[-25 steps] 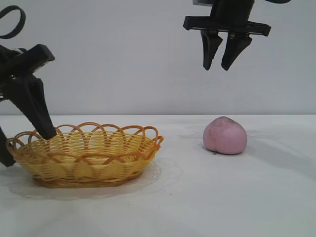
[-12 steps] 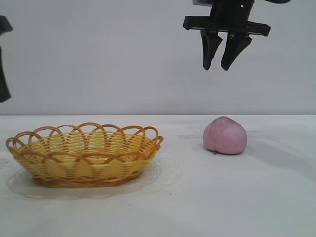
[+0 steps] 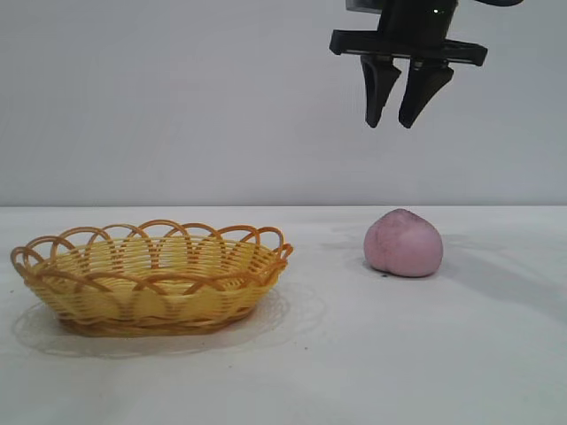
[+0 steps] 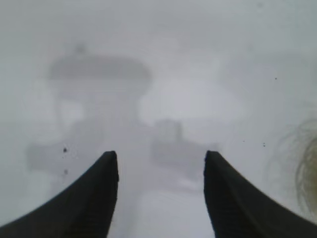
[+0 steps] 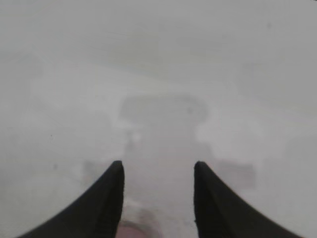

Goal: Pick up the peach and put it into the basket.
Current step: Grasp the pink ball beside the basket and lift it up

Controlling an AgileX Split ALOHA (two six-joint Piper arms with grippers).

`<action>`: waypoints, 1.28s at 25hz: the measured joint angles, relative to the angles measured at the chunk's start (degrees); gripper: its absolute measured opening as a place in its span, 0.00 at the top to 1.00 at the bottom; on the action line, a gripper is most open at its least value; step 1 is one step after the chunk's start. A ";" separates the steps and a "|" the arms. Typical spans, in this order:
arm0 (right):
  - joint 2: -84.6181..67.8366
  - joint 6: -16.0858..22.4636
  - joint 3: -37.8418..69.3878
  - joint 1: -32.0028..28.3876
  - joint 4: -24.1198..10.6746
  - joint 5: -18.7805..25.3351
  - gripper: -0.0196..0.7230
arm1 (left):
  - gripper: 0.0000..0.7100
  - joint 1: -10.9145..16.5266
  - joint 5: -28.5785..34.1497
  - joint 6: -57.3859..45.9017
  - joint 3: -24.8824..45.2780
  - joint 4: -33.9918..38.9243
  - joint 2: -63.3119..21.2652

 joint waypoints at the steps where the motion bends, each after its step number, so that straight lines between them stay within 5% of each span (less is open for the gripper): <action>1: 0.50 -0.63 0.00 0.00 0.55 0.27 0.54 | 0.61 0.00 2.11 -0.64 0.74 0.94 -4.10; 7: 1.19 -2.12 1.76 0.00 2.42 1.12 0.54 | 0.61 0.00 15.10 -3.83 4.02 2.47 -24.97; 13: 1.67 -2.25 2.75 0.00 3.03 1.25 0.54 | 0.61 0.00 28.86 -3.88 5.55 2.47 -36.40; 32: 4.87 -5.69 2.75 0.42 6.44 13.53 0.54 | 0.61 0.00 26.09 -2.24 8.79 -0.53 -47.73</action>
